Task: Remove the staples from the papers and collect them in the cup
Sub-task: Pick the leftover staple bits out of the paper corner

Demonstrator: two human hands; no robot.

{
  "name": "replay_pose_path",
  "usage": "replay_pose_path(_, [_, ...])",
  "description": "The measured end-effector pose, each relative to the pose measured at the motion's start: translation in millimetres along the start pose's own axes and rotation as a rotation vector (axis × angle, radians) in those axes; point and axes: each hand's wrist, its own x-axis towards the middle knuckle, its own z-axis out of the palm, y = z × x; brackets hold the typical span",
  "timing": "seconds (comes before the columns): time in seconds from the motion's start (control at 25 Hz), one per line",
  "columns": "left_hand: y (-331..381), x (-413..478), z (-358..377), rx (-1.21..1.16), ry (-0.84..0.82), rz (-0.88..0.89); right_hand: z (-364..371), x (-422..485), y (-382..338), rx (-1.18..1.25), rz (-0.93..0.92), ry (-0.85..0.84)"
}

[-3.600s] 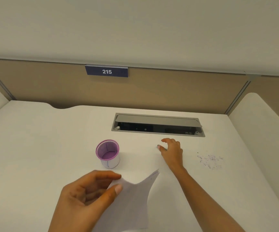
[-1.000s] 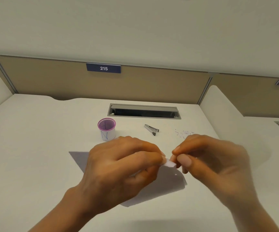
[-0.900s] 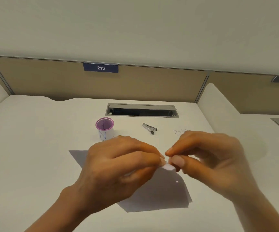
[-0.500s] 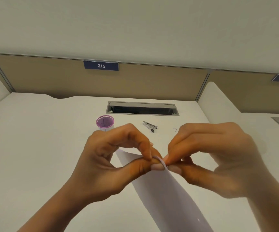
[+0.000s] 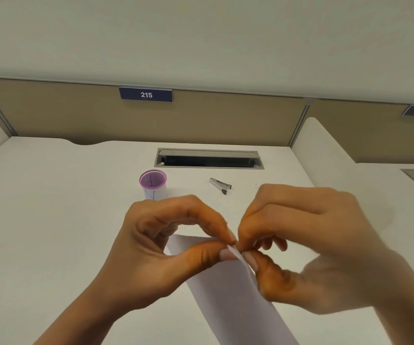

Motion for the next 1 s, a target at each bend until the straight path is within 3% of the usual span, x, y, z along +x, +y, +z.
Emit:
replay_pose_path(0.4, [-17.9, -6.0, 4.1, 0.050, -0.077, -0.037, 10.3, -10.0, 12.9, -0.143, 0.028, -0.039])
replay_pose_path(0.52, [-21.5, -8.1, 2.2, 0.063, -0.102, -0.037, 2.0, -22.1, 41.2, -0.118, 0.155, -0.006])
replay_pose_path(0.64, [-29.1, -7.8, -0.5, 0.124, -0.033, -0.051, 17.5, -51.4, 99.3, -0.012, 0.508, -0.020])
replay_pose_path(0.84, [-52.6, -3.7, -10.9, 0.291, 0.061, -0.138, 78.7, -166.2, 217.4, 0.345, 1.444, -0.026])
replay_pose_path(1.0, [-60.9, 0.5, -25.7, 0.411, 0.098, -0.310, 108.8, -248.6, 250.7, 0.360, 1.824, 0.047])
